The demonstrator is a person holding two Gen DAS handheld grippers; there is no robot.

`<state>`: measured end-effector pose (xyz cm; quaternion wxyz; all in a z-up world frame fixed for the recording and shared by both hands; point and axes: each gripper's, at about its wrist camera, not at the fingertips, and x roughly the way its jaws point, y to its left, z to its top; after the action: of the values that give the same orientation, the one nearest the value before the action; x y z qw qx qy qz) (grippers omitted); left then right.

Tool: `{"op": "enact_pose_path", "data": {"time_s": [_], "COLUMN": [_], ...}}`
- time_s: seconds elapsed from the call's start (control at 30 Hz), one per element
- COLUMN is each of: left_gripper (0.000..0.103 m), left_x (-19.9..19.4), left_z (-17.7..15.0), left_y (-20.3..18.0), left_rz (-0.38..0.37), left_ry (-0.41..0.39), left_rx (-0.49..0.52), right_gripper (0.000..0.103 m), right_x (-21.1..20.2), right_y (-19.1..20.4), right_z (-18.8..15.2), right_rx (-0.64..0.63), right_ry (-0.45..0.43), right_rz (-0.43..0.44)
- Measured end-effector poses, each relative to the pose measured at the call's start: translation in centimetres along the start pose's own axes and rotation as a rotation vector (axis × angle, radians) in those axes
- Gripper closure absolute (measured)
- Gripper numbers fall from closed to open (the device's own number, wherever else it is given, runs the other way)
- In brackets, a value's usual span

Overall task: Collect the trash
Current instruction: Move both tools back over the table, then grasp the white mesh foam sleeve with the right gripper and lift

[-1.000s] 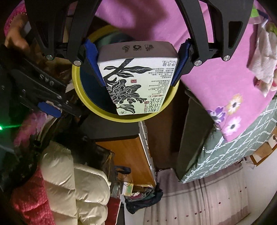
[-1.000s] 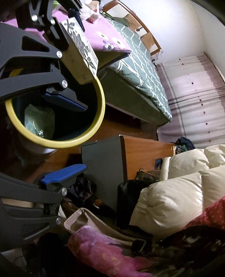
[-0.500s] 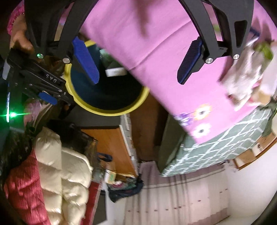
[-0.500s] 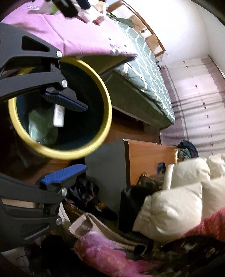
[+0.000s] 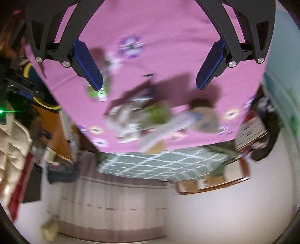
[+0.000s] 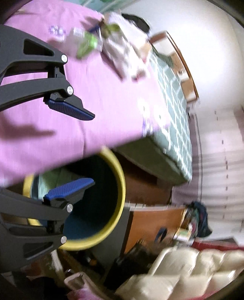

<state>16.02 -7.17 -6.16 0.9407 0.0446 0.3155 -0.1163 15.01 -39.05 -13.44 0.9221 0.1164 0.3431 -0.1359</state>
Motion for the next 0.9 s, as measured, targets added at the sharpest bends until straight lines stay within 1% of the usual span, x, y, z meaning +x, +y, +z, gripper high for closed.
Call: {"op": "enact_pose_path", "data": {"time_s": [0.13,0.23,0.3,0.37,0.47,0.63,0.73,0.9], "left_gripper": [0.005,0.005,0.005,0.005,0.005,0.005,0.005,0.005], "left_x": [-1.3,-2.1,-2.2,-2.4,-2.4,-2.1,-1.9,-1.8], "left_z": [-1.4,-2.4,-2.7,-3.2,-3.5,-3.6,-3.6,-3.5], "left_y": [4.9,7.5,8.2,9.5,10.2,10.1,9.9,10.1], "left_rz": [0.072,0.103,0.114,0.121,0.126,0.116,0.119,0.118], "left_ry": [-0.010,-0.016,-0.016,-0.015,-0.010,-0.007,-0.005,-0.001], "left_rx": [-0.065,-0.102,-0.120,-0.136,-0.142,-0.139,-0.130,-0.131], "right_gripper": [0.042,0.042,0.042,0.042,0.042,0.042,0.042,0.042], "right_x": [-0.6,-0.5,-0.1,1.0,2.2,3.4,4.5,6.5], "right_y": [5.8,10.0,12.6,15.0,17.6,22.1,24.4,26.7], "right_z": [0.8,1.5,2.1,3.2,4.7,7.7,9.3,10.1], "right_rx": [-0.087,-0.148,-0.188,-0.212,-0.217,-0.212,-0.202,-0.173], "right_ry": [-0.012,-0.010,-0.013,0.009,0.043,0.051,0.061,0.105], "right_rz": [0.097,0.169,0.191,0.226,0.273,0.324,0.324,0.299]}}
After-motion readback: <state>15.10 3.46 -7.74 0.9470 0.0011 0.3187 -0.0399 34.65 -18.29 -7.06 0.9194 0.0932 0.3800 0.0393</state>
